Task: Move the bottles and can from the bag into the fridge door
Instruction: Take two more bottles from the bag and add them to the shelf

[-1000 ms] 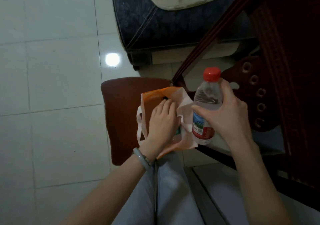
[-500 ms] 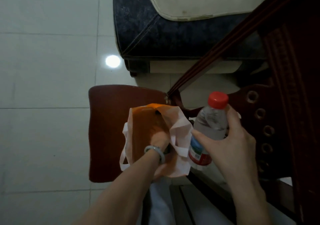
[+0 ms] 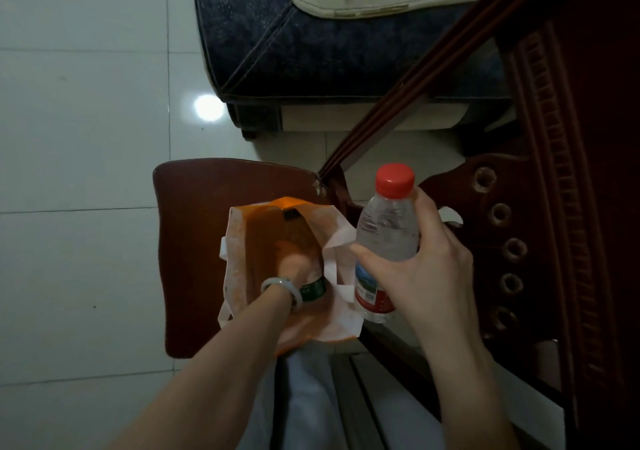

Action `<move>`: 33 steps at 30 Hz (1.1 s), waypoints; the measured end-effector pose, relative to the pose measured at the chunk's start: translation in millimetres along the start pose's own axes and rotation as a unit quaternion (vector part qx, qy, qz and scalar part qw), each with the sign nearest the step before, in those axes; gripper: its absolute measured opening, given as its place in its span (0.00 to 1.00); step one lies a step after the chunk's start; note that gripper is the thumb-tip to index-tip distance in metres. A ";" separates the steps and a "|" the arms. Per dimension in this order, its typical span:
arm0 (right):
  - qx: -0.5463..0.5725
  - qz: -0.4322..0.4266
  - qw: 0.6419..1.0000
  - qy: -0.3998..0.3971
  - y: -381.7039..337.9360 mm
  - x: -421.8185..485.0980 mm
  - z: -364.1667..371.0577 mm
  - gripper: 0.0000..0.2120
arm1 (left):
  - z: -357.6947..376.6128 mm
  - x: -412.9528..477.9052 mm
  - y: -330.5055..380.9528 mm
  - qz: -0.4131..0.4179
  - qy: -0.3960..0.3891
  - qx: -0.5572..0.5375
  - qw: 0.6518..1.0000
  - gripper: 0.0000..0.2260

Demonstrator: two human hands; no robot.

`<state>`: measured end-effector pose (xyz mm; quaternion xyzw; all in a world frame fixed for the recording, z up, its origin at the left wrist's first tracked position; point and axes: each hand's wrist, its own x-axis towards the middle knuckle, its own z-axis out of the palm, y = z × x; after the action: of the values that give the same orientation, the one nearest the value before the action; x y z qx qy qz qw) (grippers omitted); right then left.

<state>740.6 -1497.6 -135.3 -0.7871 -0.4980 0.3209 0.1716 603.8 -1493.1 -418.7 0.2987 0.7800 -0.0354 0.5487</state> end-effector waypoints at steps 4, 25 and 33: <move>0.017 -0.012 1.000 -0.007 -12.6 -6.9 -4.5 0.39 | -32.9 -52.7 1.8 0.082 0.015 -0.030 0.996 0.23; 0.099 -0.049 0.985 0.134 -80.8 -161.2 -78.9 0.41 | -222.6 -317.4 31.8 0.538 0.014 0.086 0.838 0.31; 0.176 0.010 0.952 0.252 -106.6 -253.6 -72.7 0.28 | -249.7 -369.2 29.5 0.626 -0.138 0.171 0.749 0.32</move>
<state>642.3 -1673.3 65.8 -0.8045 -0.3667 0.1966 0.4239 491.2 -1531.0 11.8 0.8005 0.3153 0.1424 0.4894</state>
